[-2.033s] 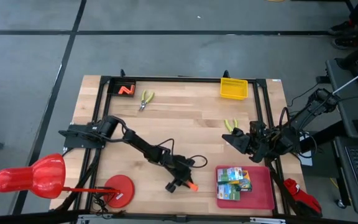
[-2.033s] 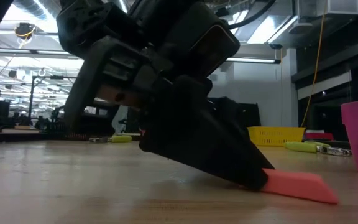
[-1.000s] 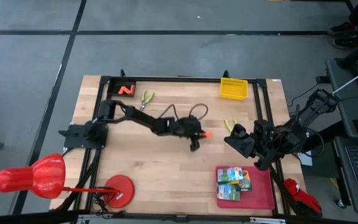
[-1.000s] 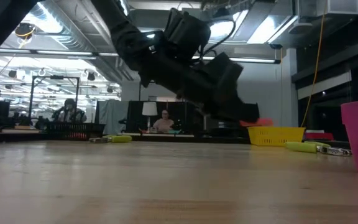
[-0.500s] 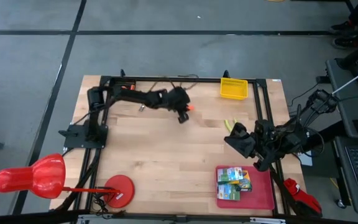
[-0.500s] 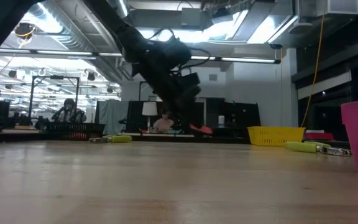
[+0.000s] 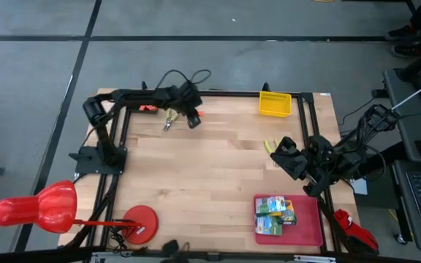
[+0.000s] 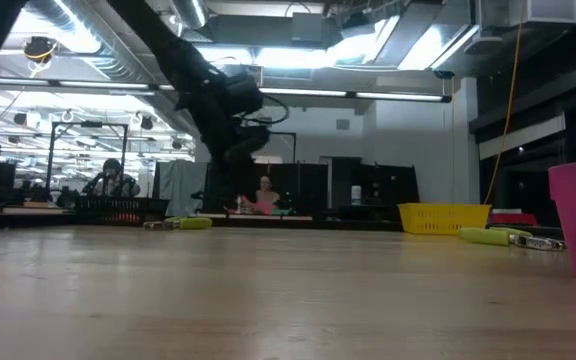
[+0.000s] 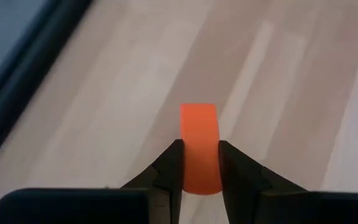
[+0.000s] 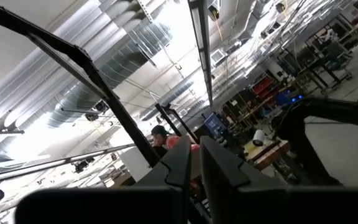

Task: Pick & Place School Supplies
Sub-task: Put the orange eraser into the black bin, then put the green puncher into the yellow bin

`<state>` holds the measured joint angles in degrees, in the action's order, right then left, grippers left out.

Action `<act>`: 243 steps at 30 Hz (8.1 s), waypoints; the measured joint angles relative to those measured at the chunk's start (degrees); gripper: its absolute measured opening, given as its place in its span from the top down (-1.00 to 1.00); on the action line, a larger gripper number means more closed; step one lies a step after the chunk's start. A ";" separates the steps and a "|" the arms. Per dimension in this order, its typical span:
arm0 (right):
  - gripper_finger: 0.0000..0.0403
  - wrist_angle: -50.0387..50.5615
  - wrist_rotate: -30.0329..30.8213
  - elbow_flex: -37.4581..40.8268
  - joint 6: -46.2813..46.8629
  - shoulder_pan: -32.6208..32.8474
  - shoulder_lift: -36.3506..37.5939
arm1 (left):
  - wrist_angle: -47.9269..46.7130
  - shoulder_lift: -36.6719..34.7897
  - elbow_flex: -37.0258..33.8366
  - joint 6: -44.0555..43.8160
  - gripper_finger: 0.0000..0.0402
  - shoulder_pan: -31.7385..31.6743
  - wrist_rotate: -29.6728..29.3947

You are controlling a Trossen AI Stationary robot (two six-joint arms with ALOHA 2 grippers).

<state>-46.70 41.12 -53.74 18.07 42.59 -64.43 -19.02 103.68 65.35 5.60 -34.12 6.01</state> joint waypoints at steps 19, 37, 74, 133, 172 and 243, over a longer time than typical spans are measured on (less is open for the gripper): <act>0.81 0.00 -4.78 0.03 -0.26 -3.41 0.40 | -0.16 -26.92 -24.29 -13.46 0.61 -14.49 -11.08; 0.81 0.00 -6.66 0.04 0.80 -4.55 0.40 | -7.01 -34.38 -27.50 -24.39 0.58 -22.66 -20.01; 0.81 0.00 -7.53 0.04 -0.58 -4.93 0.42 | 26.69 -34.40 -27.48 -27.32 0.21 -14.19 12.08; 0.81 -0.45 -12.27 0.07 1.06 -7.10 0.42 | -2.73 -11.30 -13.58 -8.09 0.91 -4.51 2.45; 0.81 -3.50 -13.50 0.07 1.97 -6.71 -0.65 | -16.59 2.51 1.06 26.92 0.06 -10.68 -1.84; 0.18 22.56 -5.42 0.07 14.26 -19.34 -0.85 | 53.16 -21.11 1.02 -31.46 0.81 21.30 32.86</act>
<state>-24.14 35.70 -53.67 32.33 23.25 -65.28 34.15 82.56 66.37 -25.86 -12.81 38.87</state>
